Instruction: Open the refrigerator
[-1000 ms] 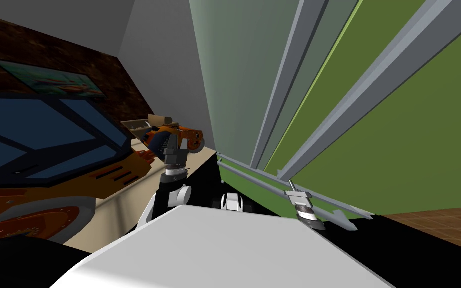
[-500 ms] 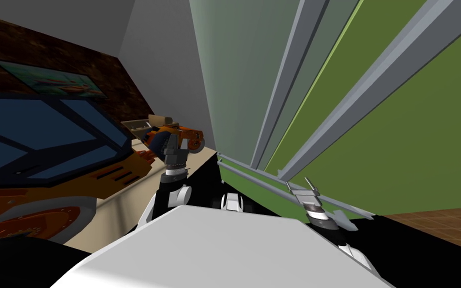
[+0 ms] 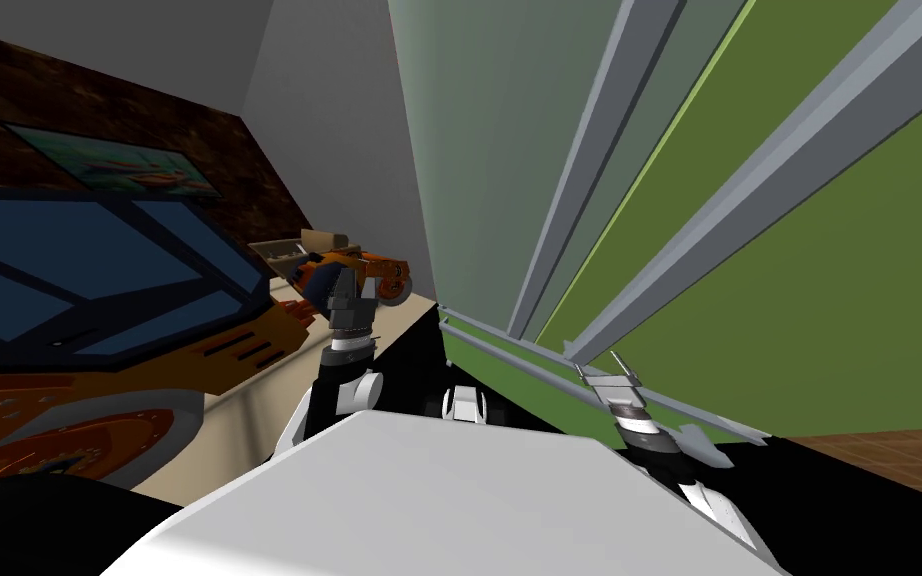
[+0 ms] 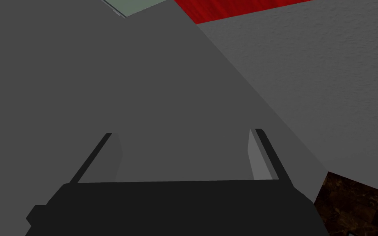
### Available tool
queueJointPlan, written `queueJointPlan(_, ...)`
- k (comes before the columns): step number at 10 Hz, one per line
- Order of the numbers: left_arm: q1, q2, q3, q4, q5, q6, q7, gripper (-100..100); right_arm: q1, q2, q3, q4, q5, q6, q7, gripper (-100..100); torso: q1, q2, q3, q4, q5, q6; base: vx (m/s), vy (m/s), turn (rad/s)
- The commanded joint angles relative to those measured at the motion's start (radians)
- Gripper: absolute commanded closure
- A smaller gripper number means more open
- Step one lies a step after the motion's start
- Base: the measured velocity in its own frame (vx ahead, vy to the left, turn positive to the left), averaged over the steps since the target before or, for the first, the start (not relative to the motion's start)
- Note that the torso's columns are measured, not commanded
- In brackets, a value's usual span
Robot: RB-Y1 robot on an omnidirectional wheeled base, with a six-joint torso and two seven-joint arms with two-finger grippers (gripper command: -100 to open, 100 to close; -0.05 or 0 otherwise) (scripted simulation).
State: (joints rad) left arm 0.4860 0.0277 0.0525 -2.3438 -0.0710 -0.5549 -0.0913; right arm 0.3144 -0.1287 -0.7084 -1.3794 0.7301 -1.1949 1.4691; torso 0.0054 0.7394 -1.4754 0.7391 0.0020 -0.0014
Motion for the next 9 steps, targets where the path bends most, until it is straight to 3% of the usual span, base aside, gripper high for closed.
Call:
queueJointPlan(1, 0.000, 0.000, 0.000, 0.000, 0.000, 0.000, 0.000, 0, -0.003, 0.058, 0.004, -0.009, 0.000, 0.010, -0.016, -100, -0.002, 0.000, 0.000, 0.000, 0.000, 0.000, 0.006, 0.032, 0.001)
queueJointPlan(3, 0.000, 0.000, 0.000, 0.000, 0.000, 0.000, 0.000, 0, -0.004, 0.101, 0.005, -0.011, 0.001, 0.012, -0.019, -100, -0.006, -0.001, 0.000, -0.001, -0.002, 0.001, 0.003, 0.005, 0.002)
queueJointPlan(4, 0.000, 0.000, 0.000, 0.000, 0.000, 0.000, 0.000, 0, -0.002, 0.087, 0.005, -0.013, 0.001, 0.011, -0.018, -100, -0.007, -0.001, 0.000, -0.001, -0.002, 0.001, 0.000, 0.000, 0.000)
queueJointPlan(5, 0.000, 0.000, 0.000, 0.000, 0.000, 0.000, 0.000, 0, -0.025, 0.078, 0.001, -0.015, 0.002, 0.049, -0.023, -100, -0.006, -0.001, -0.001, -0.001, -0.002, 0.001, -0.032, 0.015, 0.129)
queueJointPlan(9, 0.000, 0.000, 0.000, 0.000, 0.000, 0.000, 0.000, 0, -0.073, 0.056, -0.006, -0.016, 0.005, 0.122, -0.030, -100, -0.003, -0.002, -0.002, 0.003, 0.003, -0.001, -0.068, 0.018, 0.103)
